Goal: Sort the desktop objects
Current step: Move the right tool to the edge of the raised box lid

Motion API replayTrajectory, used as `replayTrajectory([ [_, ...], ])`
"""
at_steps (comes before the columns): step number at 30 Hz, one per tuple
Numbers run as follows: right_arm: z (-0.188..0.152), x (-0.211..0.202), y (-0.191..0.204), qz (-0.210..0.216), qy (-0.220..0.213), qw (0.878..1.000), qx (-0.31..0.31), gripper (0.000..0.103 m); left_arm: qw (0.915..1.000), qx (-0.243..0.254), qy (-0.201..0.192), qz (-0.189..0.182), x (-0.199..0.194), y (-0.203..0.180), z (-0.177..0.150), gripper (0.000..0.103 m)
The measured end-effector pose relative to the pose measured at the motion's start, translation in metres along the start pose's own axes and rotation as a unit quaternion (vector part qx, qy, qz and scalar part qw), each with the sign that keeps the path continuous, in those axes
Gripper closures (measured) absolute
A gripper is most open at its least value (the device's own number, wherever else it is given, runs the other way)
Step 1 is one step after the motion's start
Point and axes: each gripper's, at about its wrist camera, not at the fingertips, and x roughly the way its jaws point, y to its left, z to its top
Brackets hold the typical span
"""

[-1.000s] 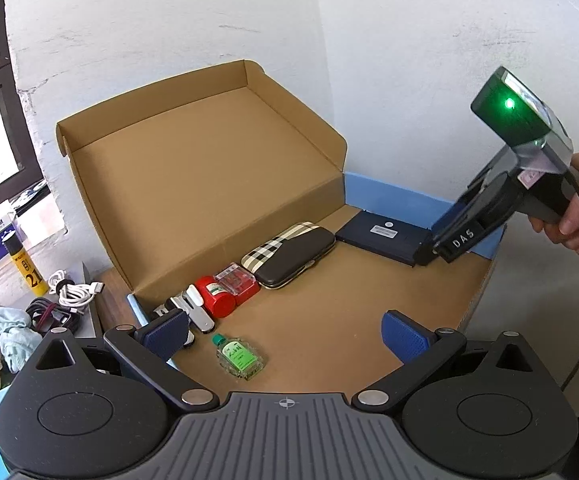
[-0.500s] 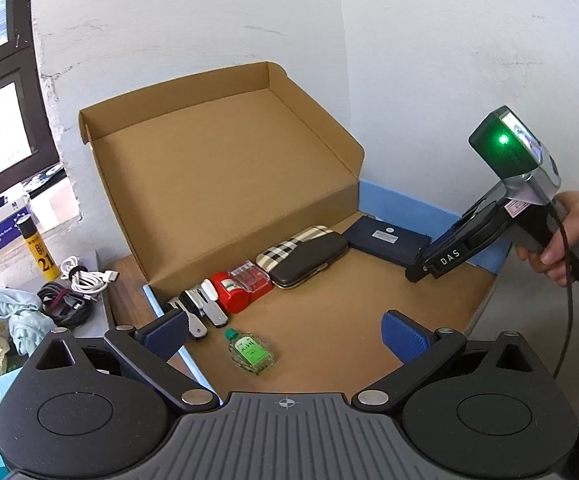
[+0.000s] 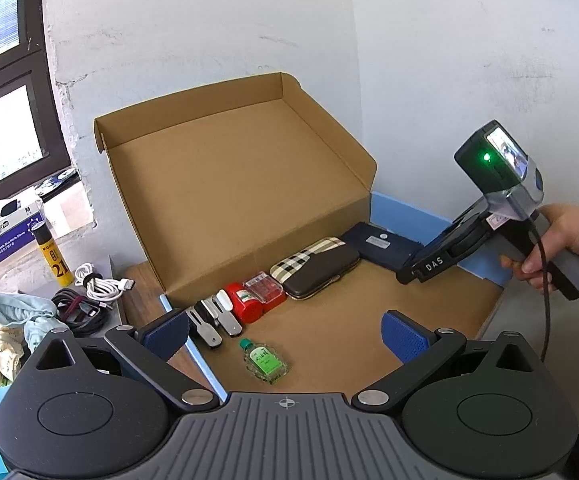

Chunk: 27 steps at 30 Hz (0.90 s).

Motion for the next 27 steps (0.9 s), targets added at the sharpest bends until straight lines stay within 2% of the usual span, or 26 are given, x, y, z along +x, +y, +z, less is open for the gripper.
replayTrajectory([
  [9,-0.002,-0.010,-0.002,0.005,-0.013,1.000,0.004,0.055,0.9999,-0.009,-0.003,0.013,0.000,0.005,0.003,0.000],
  [11,-0.003,-0.012,-0.002,0.006,-0.017,1.000,0.005,0.049,0.9998,-0.011,-0.003,0.017,-0.002,0.007,0.003,0.000],
  [13,-0.004,-0.018,-0.002,0.007,-0.023,1.000,0.006,0.049,0.9997,-0.014,-0.004,0.020,-0.003,0.008,0.004,0.000],
  [17,-0.006,-0.029,-0.002,0.011,-0.035,0.999,0.007,0.036,0.9994,-0.017,-0.008,0.028,-0.007,0.010,0.005,0.000],
  [21,-0.007,-0.040,0.002,0.017,-0.046,0.999,0.005,0.034,0.9992,-0.018,-0.012,0.033,-0.012,0.012,0.006,0.000],
  [27,-0.008,-0.056,0.009,0.026,-0.062,0.998,-0.001,0.025,0.9988,-0.018,-0.018,0.041,-0.022,0.013,0.007,0.000],
])
